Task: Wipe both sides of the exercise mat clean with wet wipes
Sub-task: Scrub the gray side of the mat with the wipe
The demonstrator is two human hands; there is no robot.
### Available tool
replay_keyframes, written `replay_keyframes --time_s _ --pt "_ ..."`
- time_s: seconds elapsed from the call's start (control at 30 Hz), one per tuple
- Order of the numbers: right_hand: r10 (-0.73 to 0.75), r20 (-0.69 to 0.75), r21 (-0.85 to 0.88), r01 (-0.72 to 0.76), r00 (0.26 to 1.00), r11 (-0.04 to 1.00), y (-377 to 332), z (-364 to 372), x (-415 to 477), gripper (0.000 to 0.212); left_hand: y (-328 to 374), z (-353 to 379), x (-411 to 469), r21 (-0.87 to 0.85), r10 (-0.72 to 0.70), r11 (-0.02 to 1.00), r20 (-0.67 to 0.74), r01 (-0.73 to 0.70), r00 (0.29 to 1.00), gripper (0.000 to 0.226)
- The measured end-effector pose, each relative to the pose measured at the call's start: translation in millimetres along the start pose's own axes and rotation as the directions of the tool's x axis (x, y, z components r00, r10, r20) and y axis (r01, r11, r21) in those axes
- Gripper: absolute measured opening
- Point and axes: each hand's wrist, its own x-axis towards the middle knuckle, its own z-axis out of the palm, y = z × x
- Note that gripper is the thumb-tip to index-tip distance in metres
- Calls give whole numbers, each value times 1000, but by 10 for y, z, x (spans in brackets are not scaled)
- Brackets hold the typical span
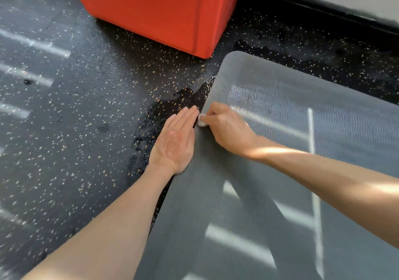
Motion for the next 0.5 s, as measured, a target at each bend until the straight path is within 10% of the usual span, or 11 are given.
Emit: replay_keyframes --time_s 0.5 --pt "-29 -34 82 32 999 996 -624 268 -551 10 -49 -44 52 -26 44 999 9 -43 999 50"
